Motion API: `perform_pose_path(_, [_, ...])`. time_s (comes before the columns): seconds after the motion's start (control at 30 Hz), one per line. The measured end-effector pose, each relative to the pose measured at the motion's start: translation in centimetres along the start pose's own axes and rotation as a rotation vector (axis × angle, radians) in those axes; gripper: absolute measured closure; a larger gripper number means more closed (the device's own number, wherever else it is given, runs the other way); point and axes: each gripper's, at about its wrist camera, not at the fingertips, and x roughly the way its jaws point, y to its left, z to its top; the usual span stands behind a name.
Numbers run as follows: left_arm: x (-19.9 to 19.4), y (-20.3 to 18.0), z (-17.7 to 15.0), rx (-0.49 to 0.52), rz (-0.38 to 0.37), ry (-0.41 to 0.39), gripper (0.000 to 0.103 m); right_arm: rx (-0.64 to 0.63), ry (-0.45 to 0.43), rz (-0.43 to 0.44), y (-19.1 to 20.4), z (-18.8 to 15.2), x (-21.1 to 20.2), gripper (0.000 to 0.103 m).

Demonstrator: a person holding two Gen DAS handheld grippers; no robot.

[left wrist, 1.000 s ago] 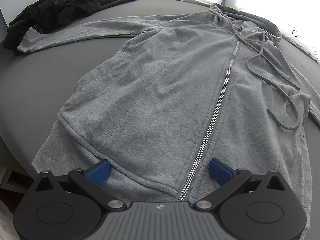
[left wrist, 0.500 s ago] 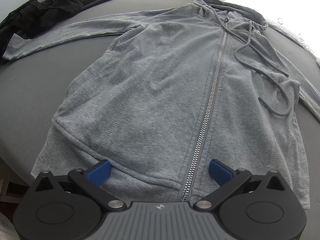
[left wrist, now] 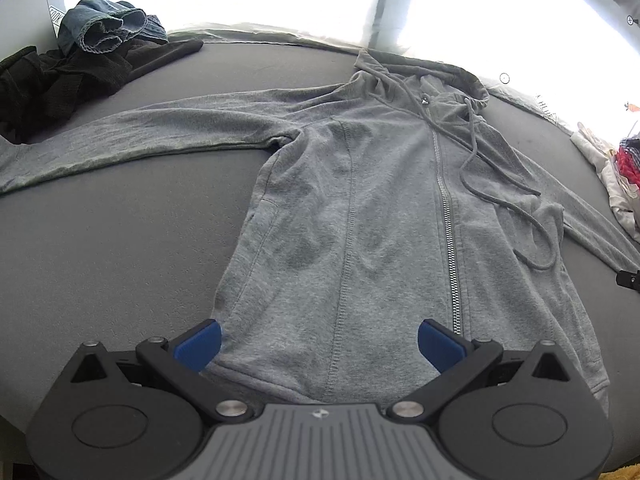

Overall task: Fold clothes
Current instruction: 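Move the left gripper to the other sleeve cuff beside the black clothes, then grasp the grey sleeve cuff with the left gripper and lift it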

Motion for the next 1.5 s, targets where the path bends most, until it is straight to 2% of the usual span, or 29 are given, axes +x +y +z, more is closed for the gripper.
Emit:
perform_pose_path(0.13, [-0.1, 5.5, 2.5, -0.062, -0.069, -0.047, 0.0, -0.041, -0.025, 0.107, 7.2, 0.0, -2.1, 0.0])
perform_pose_path(0.23, [0.7, 9.5, 3.7, -0.084, -0.067, -0.054, 0.0, -0.088, -0.043, 0.149, 12.4, -0.4, -2.7, 0.0])
perform_pose_path(0.3, [1.3, 12.3, 4.3, -0.1, -0.029, -0.044, 0.0, -0.074, -0.04, 0.152, 15.1, -0.8, -2.5, 0.0])
perform_pose_path(0.47, [2.0, 19.3, 5.3, -0.205, 0.077, -0.044, 0.0, 0.01, -0.035, 0.148, 18.9, -2.1, -1.2, 0.0])
perform_pose_path(0.57, [2.3, 23.5, 5.8, -0.27, 0.143, -0.047, 0.0, 0.031, -0.022, 0.107, 20.4, -3.4, -0.1, 0.0])
perform_pose_path(0.63, [2.5, 26.3, 6.2, -0.313, 0.187, -0.049, 0.0, 0.016, -0.069, 0.066, 21.1, -3.9, 0.0, 0.0])
perform_pose_path(0.8, [3.1, 32.3, 6.8, -0.361, 0.339, -0.069, 0.001, 0.049, -0.124, 0.052, 20.9, -4.1, 0.5, 0.0])
perform_pose_path(1.0, [5.3, 38.5, 8.3, -0.448, 0.431, -0.06, 0.002, 0.051, -0.138, 0.046, 20.9, -4.1, 0.7, 0.0])
perform_pose_path(1.17, [7.0, 41.9, 10.1, -0.5, 0.447, -0.098, 0.007, 0.053, -0.136, 0.029, 21.1, -4.0, 0.8, 0.0])
perform_pose_path(1.27, [7.6, 43.4, 11.1, -0.519, 0.436, -0.132, 0.019, 0.055, -0.134, 0.018, 21.1, -4.0, 0.9, 0.0])
perform_pose_path(1.37, [7.9, 44.3, 11.6, -0.524, 0.422, -0.163, 0.036, 0.057, -0.133, 0.014, 21.1, -3.9, 0.9, 0.0])
perform_pose_path(1.43, [7.9, 44.4, 11.7, -0.524, 0.428, -0.175, 0.063, 0.058, -0.133, 0.012, 21.1, -3.9, 0.9, 0.0])
perform_pose_path(1.5, [7.5, 44.1, 11.6, -0.509, 0.436, -0.186, 0.083, 0.059, -0.134, 0.011, 21.1, -3.9, 0.9, 0.0])
